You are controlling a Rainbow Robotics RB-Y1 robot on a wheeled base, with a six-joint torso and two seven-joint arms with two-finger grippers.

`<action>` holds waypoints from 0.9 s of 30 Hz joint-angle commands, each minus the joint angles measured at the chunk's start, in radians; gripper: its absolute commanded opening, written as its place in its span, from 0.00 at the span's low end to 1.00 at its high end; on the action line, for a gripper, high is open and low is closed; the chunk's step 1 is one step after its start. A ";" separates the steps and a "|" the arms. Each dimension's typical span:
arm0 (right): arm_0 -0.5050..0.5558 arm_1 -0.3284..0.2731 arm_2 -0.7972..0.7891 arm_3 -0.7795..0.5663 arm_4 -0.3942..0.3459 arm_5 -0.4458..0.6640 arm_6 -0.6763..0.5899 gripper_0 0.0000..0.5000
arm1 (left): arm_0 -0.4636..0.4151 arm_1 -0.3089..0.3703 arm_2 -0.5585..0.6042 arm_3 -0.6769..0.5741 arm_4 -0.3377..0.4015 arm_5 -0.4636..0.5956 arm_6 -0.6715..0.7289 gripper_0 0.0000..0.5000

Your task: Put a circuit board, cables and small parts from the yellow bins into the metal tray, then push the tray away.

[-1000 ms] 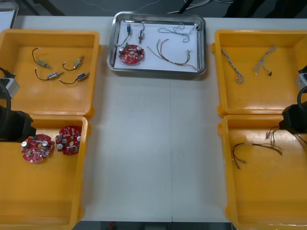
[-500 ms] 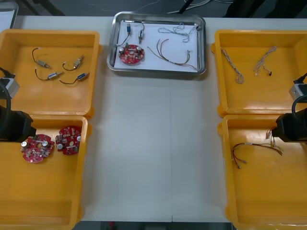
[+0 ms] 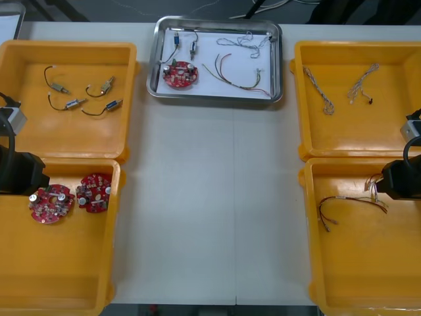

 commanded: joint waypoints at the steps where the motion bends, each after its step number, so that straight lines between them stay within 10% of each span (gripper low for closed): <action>1: 0.014 0.010 -0.052 -0.015 0.001 0.015 0.013 1.00 | 0.015 0.044 0.026 -0.022 0.006 0.008 -0.070 1.00; 27: 0.014 0.010 -0.052 -0.015 0.001 0.015 0.013 1.00 | 0.015 0.044 0.026 -0.022 0.006 0.008 -0.070 1.00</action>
